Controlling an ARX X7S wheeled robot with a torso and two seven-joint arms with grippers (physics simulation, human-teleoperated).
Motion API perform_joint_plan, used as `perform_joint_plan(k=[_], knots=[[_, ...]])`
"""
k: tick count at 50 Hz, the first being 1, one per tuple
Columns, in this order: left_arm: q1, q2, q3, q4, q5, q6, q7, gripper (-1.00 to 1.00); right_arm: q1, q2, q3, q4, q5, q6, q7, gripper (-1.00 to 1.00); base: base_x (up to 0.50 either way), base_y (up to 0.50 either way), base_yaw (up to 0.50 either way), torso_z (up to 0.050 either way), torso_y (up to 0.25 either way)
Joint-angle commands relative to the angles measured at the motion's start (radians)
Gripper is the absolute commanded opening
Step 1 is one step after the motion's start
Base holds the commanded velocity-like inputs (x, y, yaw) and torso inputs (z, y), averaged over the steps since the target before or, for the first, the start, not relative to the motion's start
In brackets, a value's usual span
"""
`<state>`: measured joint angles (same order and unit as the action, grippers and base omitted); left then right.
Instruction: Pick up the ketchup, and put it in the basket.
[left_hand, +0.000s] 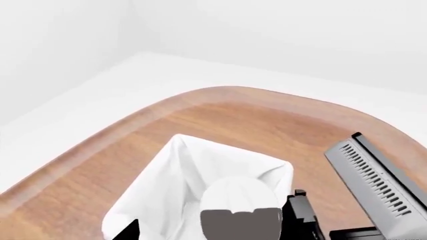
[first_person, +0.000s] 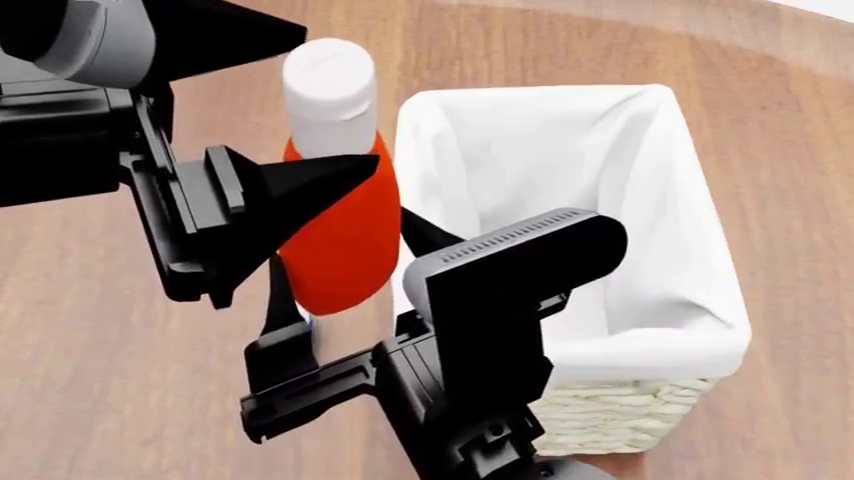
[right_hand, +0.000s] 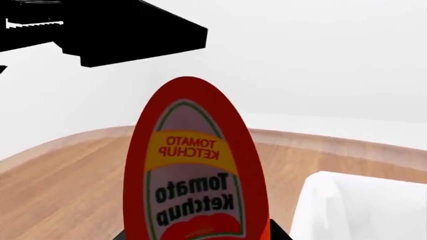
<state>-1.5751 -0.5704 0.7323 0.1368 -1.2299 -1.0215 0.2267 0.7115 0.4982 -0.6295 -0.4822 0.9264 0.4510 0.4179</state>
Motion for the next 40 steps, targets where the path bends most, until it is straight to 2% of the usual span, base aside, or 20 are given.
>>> perform_joint_plan(k=[1,10,24,29,40], knots=[[-0.014,0.022,-0.054,-0.035,-0.003,0.014,-0.001,1.00,0.011,-0.016,0.032,-0.002,-0.039,-0.004,-0.038,-1.00,0.00,0.00,0.00,0.000,0.000],[0.016,-0.013,-0.078,0.016,-0.016,0.035,-0.017,1.00,-0.001,-0.003,0.049,0.008,-0.038,-0.022,-0.038,-1.00,0.00,0.00,0.00,0.000,0.000],[0.131,-0.109,-0.186,0.218,-0.119,0.097,-0.132,1.00,-0.004,0.027,0.090,0.011,-0.018,-0.036,-0.030,-1.00,0.00,0.00,0.00,0.000,0.001],[0.204,-0.144,-0.231,0.299,-0.146,0.137,-0.226,1.00,-0.009,0.038,0.104,0.009,-0.013,-0.042,-0.022,-1.00,0.00,0.00,0.00,0.002,0.000],[0.460,-0.226,-0.293,0.556,-0.076,0.253,-0.478,1.00,-0.018,0.063,0.128,0.001,0.000,-0.045,-0.008,-1.00,0.00,0.00,0.00,0.000,0.000]])
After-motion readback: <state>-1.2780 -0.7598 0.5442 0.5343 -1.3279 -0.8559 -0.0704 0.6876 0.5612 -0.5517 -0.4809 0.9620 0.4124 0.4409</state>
